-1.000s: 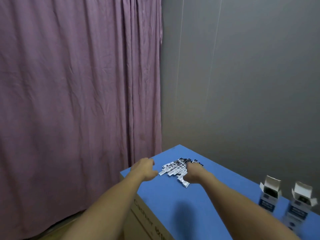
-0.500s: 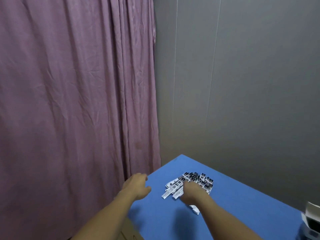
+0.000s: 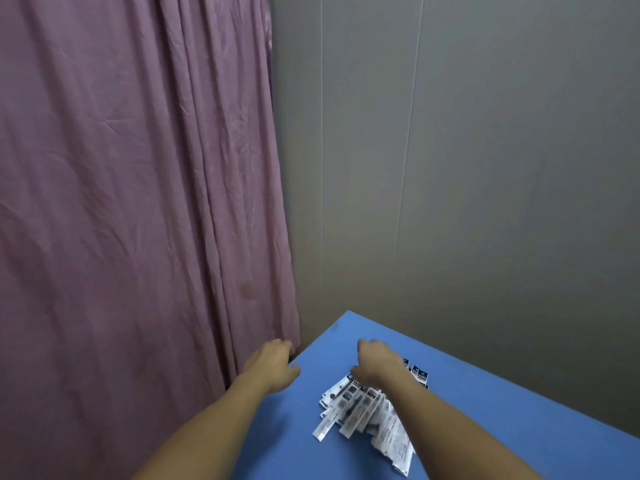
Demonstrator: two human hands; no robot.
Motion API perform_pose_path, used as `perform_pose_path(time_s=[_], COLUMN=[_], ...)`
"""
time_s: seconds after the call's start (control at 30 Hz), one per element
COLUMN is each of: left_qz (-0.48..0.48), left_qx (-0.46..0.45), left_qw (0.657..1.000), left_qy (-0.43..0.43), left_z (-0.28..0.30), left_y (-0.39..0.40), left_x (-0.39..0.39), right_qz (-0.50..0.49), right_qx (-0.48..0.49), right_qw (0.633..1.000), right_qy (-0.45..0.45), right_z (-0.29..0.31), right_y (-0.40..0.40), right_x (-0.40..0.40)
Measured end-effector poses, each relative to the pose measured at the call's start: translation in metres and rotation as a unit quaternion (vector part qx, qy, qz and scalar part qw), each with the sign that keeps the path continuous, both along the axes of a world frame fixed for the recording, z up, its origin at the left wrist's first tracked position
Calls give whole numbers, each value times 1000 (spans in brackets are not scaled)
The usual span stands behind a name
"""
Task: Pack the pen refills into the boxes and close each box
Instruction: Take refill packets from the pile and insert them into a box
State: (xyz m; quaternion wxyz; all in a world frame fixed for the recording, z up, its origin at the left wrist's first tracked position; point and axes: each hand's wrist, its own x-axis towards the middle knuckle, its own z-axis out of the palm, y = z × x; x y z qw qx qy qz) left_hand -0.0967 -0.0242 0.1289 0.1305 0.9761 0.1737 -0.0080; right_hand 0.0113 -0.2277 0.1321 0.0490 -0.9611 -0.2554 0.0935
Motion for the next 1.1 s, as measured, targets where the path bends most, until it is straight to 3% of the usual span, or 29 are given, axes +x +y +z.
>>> perform_pose_path(time_s=[0.43,0.73,1.1], left_qz=[-158,-252,-214], left_qx=[-11,11,-77], left_qw=[986,964,966], left_qy=[50,85,122], left_z=[-42,-78,-105], left_y=[55,36,-29], left_x=[101,139,132], right_qz=[-163,-273,-323], right_qx=[14,28,31], right_qw=[987,961,946], right_qy=[7,-17,-15], right_z=[-25,-33,-48], right_y=[27,14,-20], right_x=[30,7,-11])
